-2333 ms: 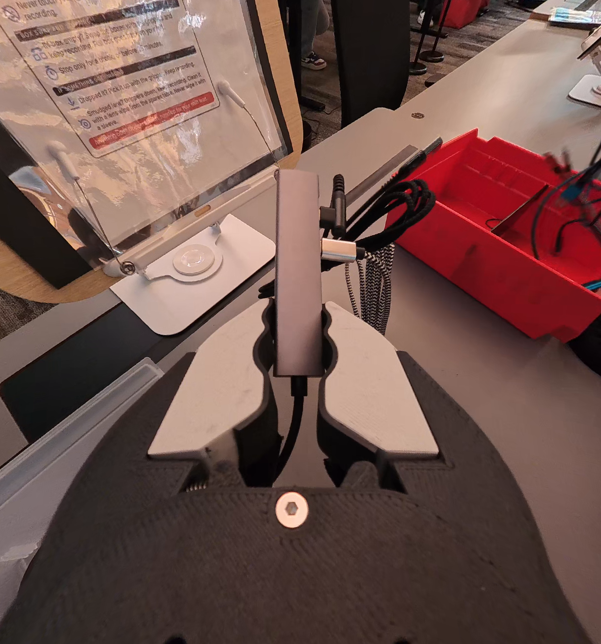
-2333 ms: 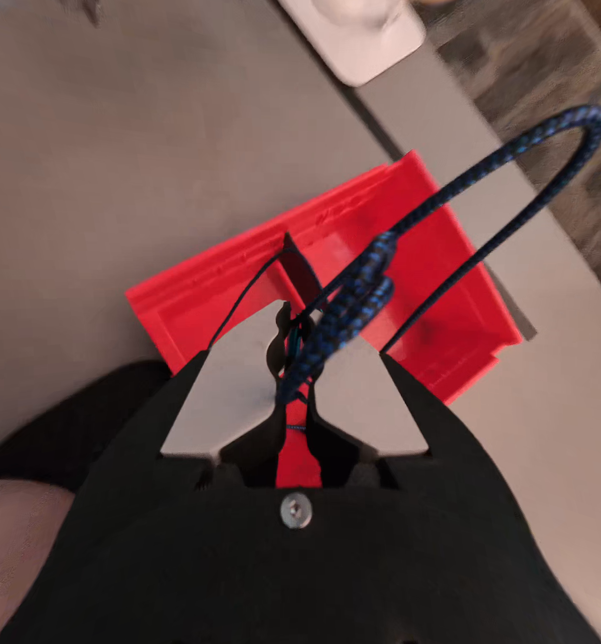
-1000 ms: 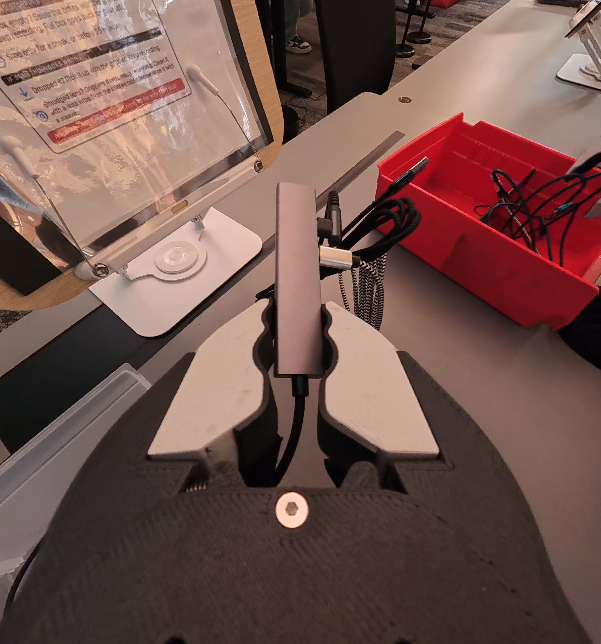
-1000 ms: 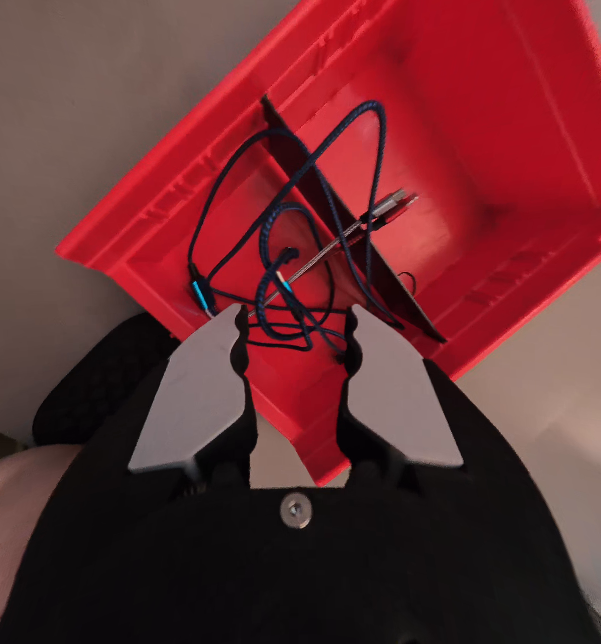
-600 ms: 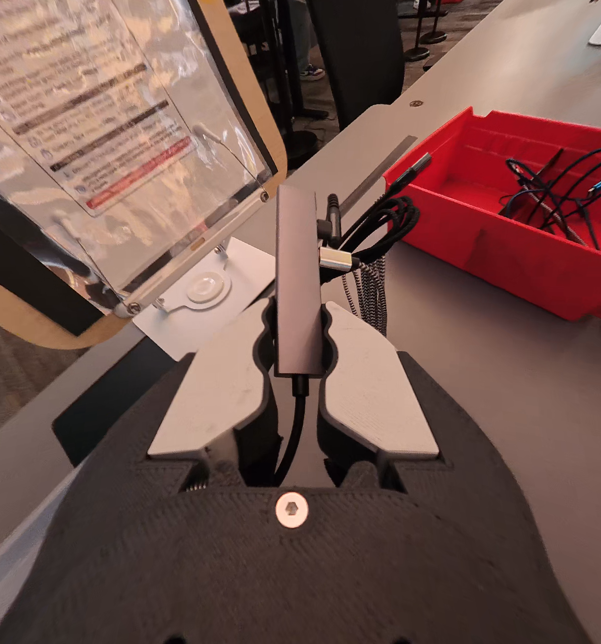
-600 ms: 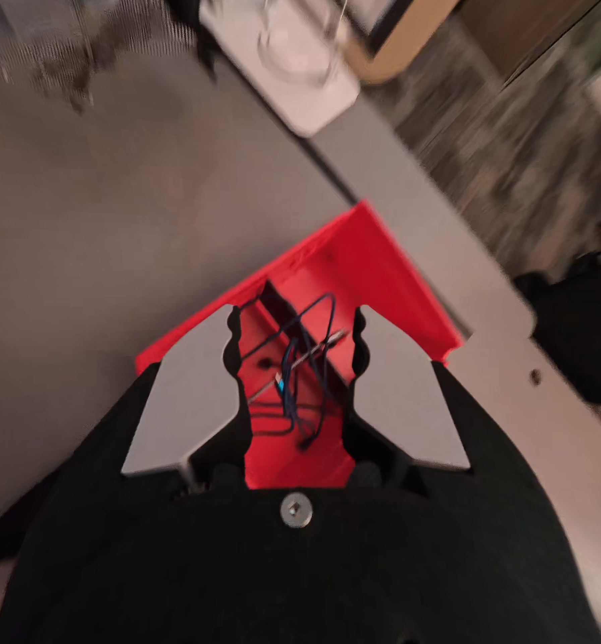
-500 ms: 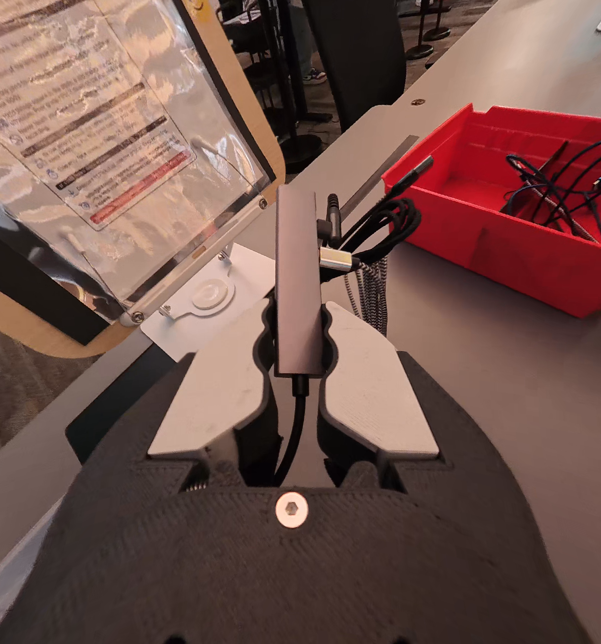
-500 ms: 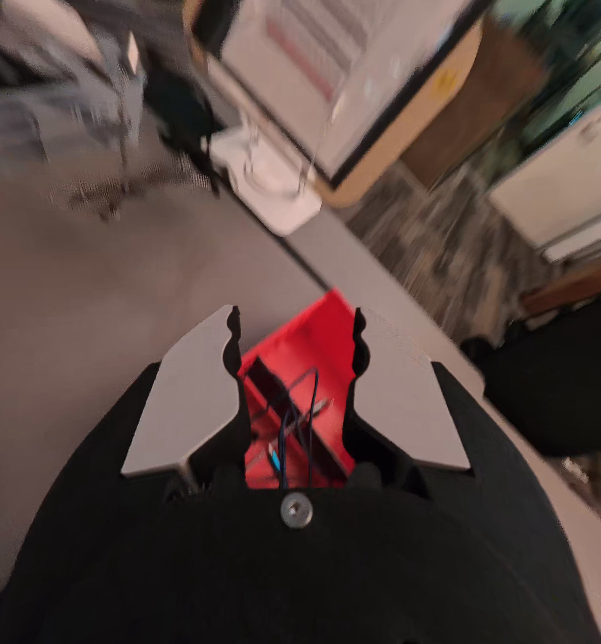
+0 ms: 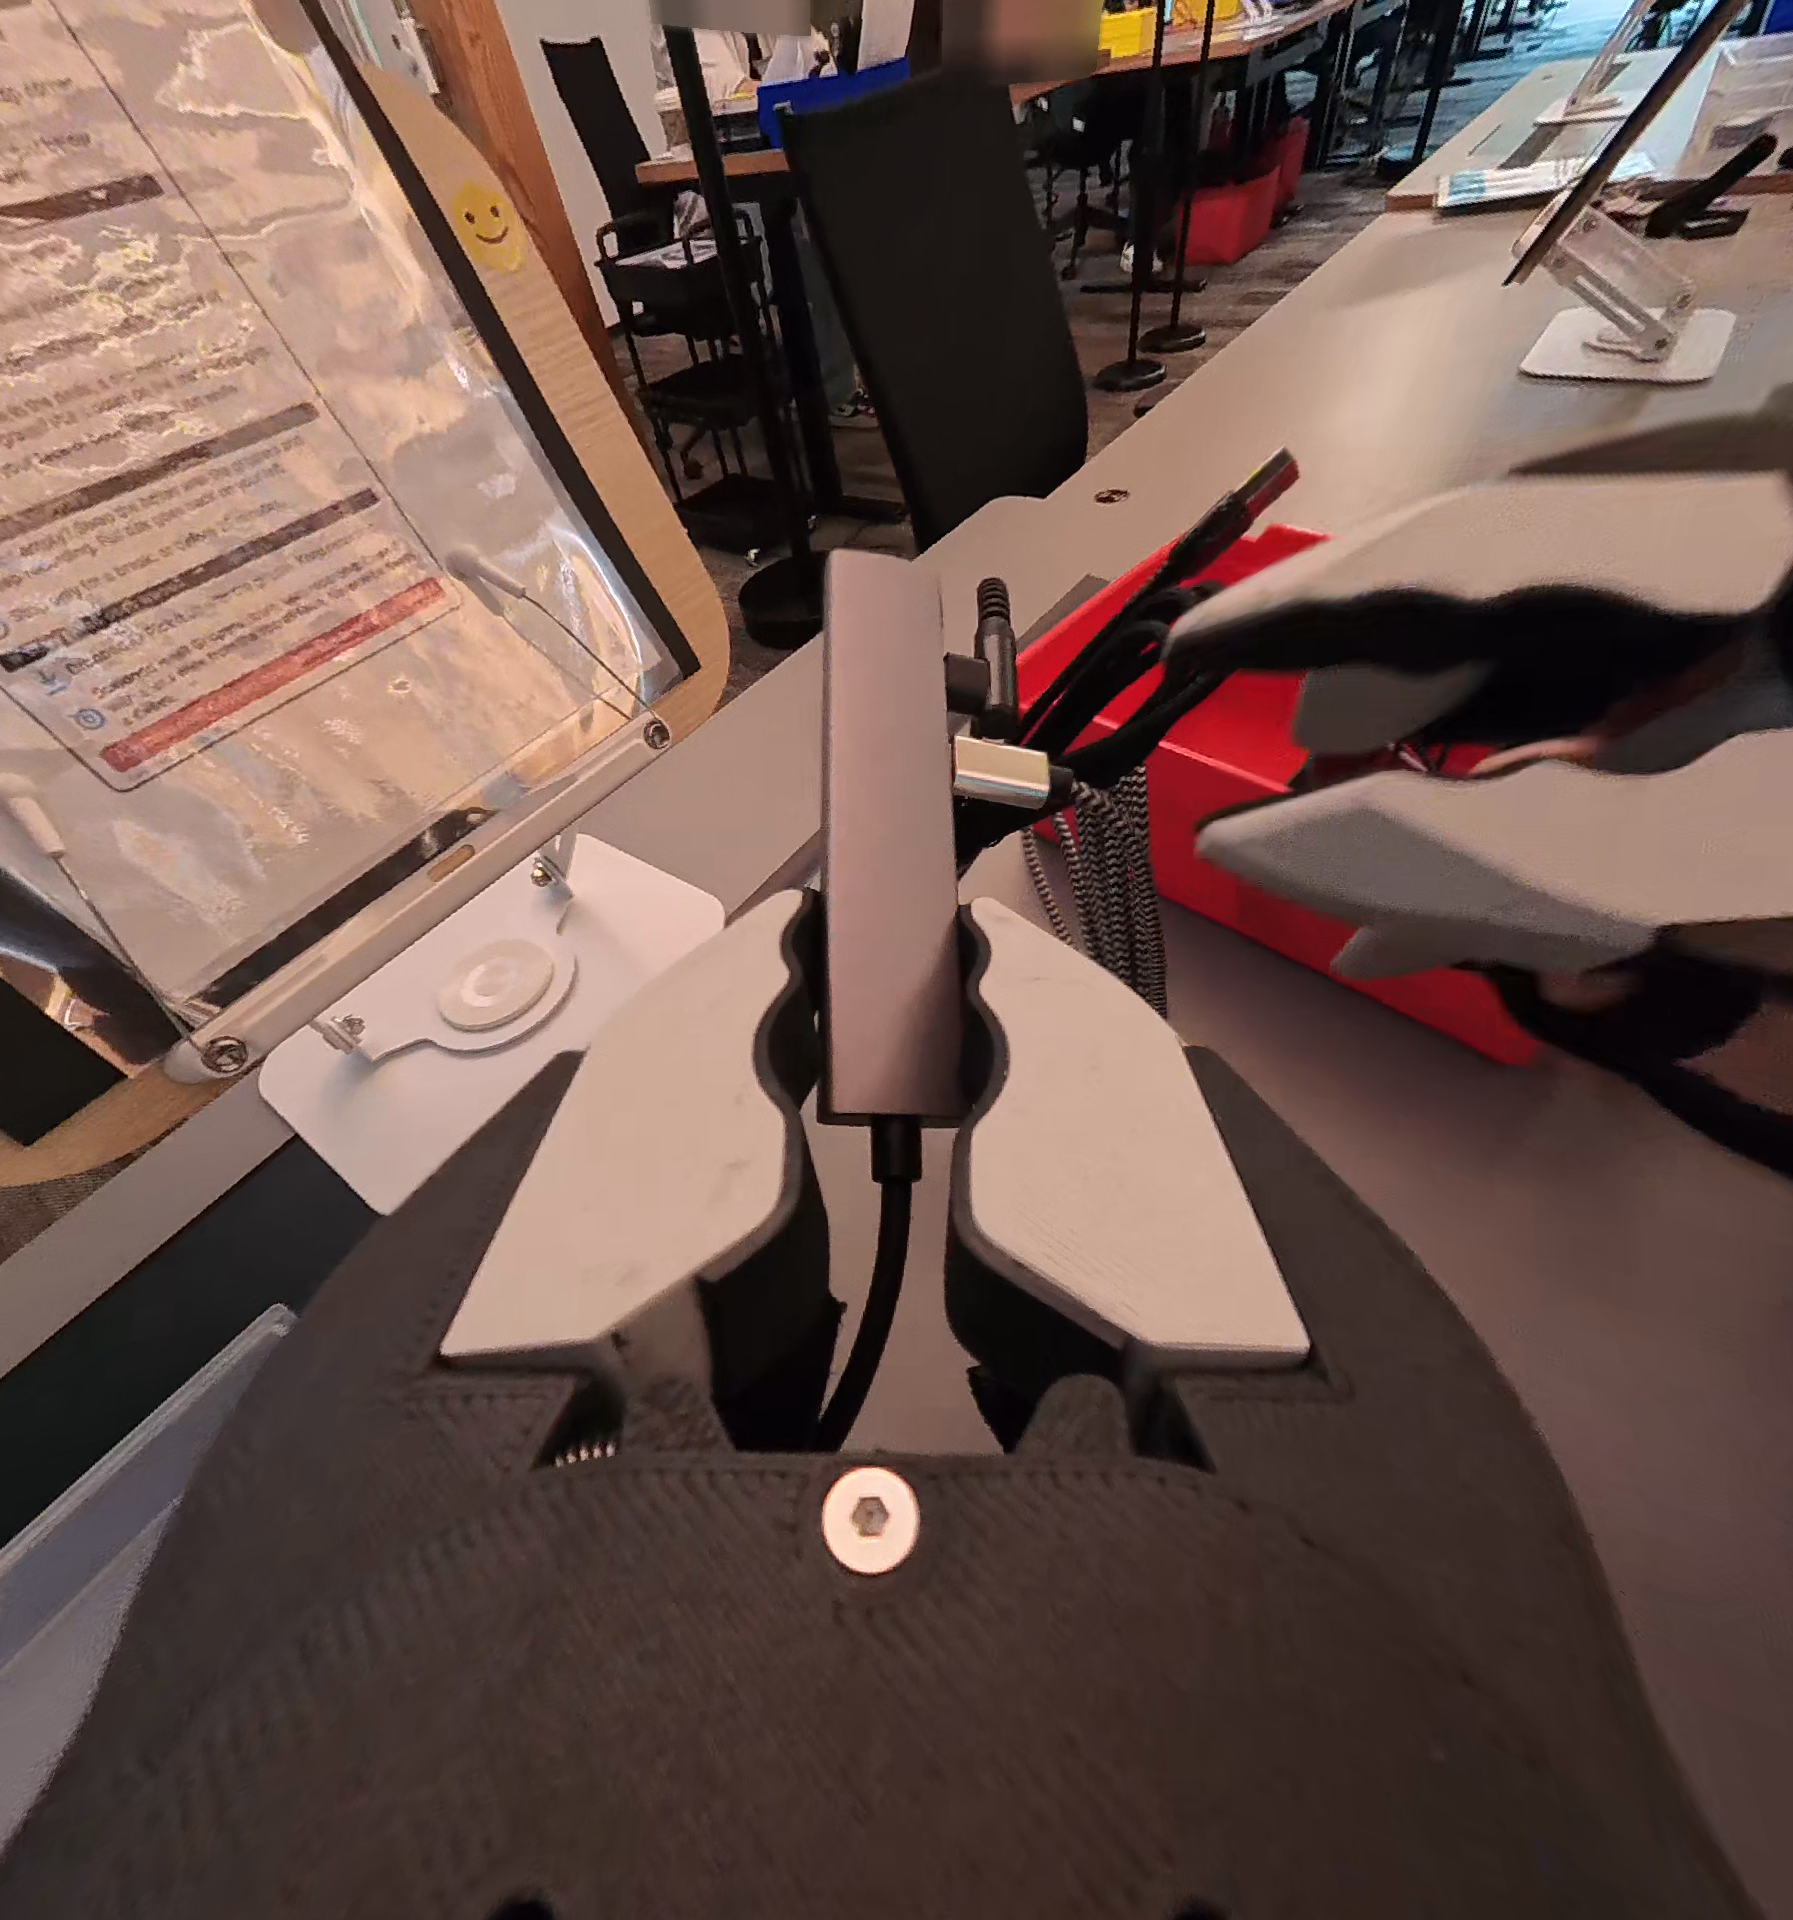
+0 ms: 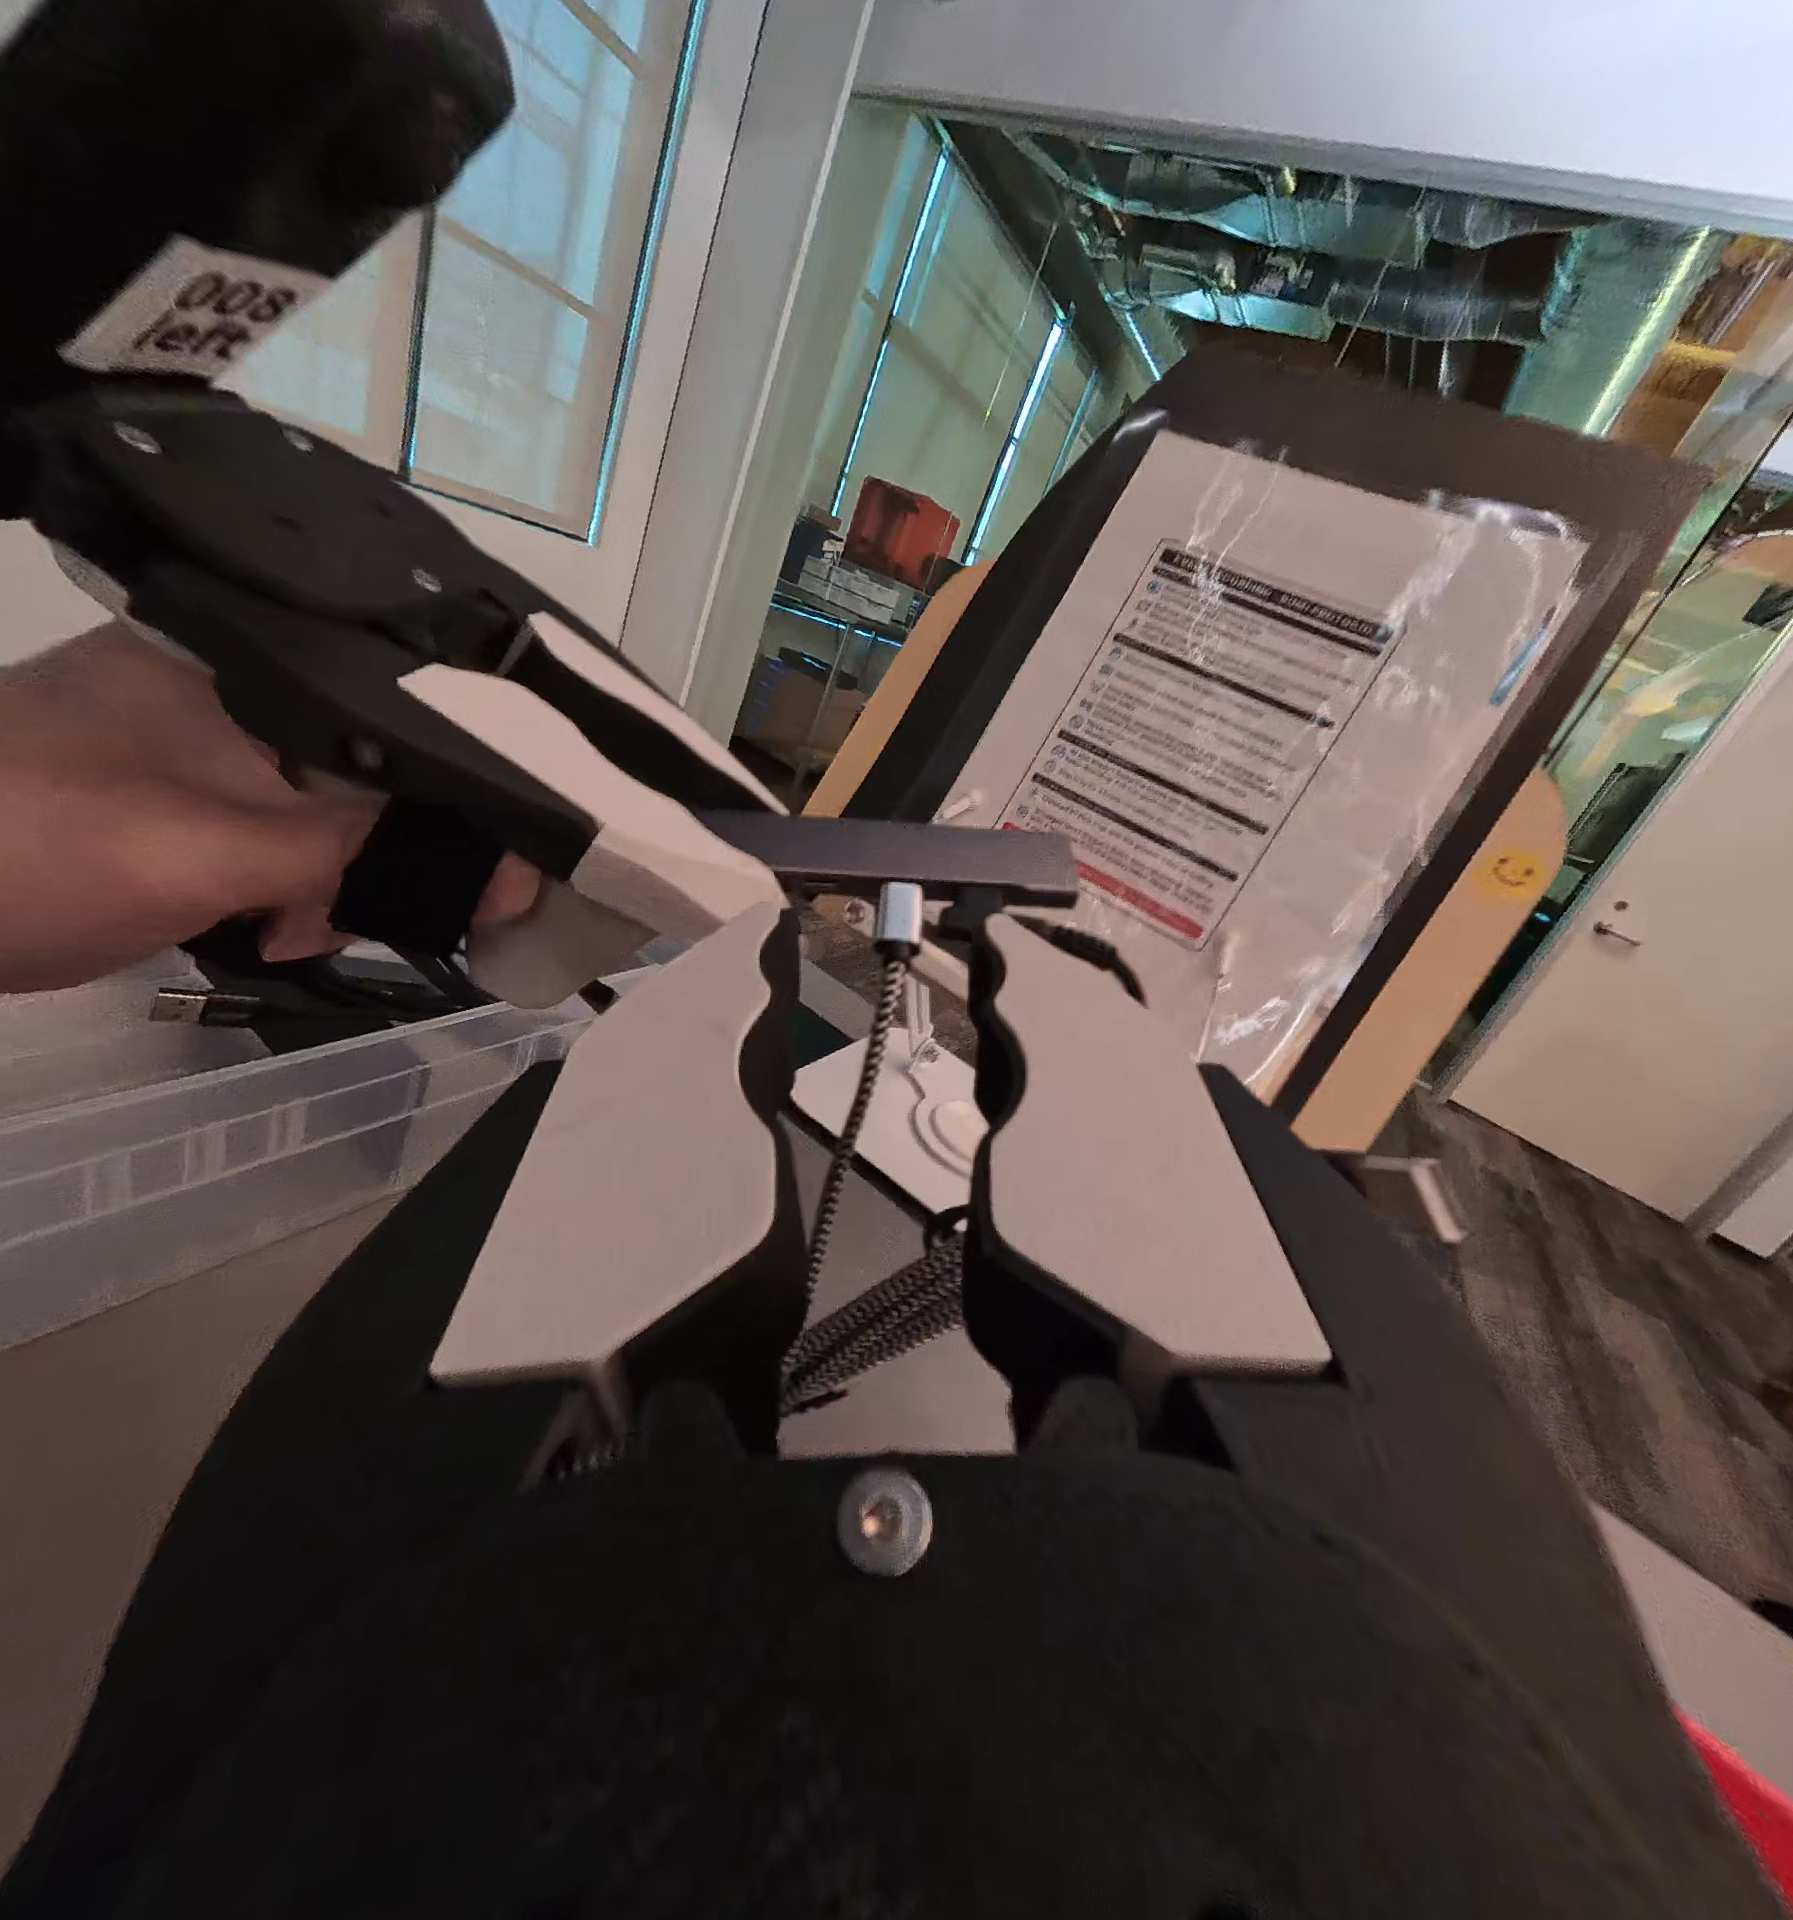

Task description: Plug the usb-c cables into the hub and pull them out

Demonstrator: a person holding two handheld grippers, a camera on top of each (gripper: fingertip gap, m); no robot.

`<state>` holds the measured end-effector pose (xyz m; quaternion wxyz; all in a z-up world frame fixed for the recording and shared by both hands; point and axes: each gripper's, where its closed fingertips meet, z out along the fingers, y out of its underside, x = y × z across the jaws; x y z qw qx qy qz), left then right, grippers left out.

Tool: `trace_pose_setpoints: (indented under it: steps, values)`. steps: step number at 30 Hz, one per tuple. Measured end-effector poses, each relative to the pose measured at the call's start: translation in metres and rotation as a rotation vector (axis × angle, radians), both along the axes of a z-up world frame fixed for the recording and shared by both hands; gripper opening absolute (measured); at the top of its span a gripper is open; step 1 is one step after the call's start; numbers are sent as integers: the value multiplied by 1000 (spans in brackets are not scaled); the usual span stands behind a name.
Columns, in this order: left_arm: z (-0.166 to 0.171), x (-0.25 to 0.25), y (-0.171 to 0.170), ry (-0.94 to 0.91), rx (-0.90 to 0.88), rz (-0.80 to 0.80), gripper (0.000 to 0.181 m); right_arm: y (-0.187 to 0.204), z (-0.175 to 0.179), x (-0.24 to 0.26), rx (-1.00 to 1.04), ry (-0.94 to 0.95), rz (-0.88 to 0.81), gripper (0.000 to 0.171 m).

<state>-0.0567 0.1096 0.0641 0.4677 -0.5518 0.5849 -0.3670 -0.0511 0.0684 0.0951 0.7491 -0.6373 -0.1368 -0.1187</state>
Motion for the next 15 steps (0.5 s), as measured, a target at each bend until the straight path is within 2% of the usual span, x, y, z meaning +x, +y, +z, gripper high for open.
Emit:
trace_pose_setpoints:
  steps: [7,15]
  values:
    - [-4,4,-13,18,-3,-28,22,11,-22,7,-24,22,-32,24]
    - [-6,6,-19,27,2,-42,22,8,-20,14,5,61,-40,11]
